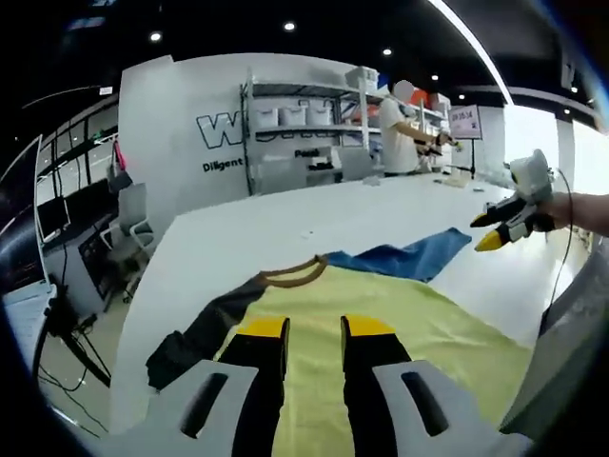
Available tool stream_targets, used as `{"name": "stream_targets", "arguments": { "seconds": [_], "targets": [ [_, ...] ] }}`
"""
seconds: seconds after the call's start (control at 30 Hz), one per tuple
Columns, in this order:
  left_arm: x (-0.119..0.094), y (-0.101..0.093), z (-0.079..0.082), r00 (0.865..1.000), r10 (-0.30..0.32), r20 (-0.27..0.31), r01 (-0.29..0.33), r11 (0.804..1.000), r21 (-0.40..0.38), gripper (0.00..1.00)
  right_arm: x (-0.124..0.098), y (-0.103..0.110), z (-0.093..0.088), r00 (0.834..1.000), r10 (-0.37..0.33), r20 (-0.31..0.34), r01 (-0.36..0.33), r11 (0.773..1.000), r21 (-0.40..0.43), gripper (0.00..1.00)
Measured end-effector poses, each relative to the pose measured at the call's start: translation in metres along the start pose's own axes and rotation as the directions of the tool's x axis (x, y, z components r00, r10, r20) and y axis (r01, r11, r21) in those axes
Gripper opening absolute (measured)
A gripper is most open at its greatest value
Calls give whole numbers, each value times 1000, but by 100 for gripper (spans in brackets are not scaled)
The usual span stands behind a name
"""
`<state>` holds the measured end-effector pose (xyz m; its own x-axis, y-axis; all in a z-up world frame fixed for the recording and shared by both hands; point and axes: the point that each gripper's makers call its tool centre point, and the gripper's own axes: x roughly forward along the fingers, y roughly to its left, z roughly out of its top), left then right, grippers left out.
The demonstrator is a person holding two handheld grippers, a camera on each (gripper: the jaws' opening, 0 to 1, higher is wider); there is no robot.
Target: Fold the garment on the visible template until the final outline fits inside the template.
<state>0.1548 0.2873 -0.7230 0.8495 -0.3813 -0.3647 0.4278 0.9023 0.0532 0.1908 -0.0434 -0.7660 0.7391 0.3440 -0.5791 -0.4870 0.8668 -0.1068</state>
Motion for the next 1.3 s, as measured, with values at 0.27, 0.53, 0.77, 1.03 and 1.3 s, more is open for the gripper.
{"name": "stream_targets", "arguments": {
  "seconds": [0.27, 0.53, 0.77, 1.03, 1.3],
  "targets": [
    [-13, -21, 6, 999, -4, 43, 4, 1000, 3, 20, 1, -54, -7, 996, -84, -12, 85, 996, 34, 51],
    [-19, -29, -2, 1000, -8, 27, 9, 1000, -27, 20, 11, -88, -15, 993, -116, -34, 118, 989, 84, 50],
    [-20, -36, -10, 1000, -16, 7, 16, 1000, -16, 19, 25, -121, -32, 984, -158, -79, 168, 976, 136, 48],
    [-24, -40, -10, 1000, -5, 16, 5, 1000, -19, 19, 35, -148, -57, 968, -217, -129, 238, 955, 178, 45],
    [-25, -44, -17, 1000, -19, -10, 19, 999, -33, 19, 44, -155, -71, 959, -229, -165, 263, 938, 228, 43]
  ]
}}
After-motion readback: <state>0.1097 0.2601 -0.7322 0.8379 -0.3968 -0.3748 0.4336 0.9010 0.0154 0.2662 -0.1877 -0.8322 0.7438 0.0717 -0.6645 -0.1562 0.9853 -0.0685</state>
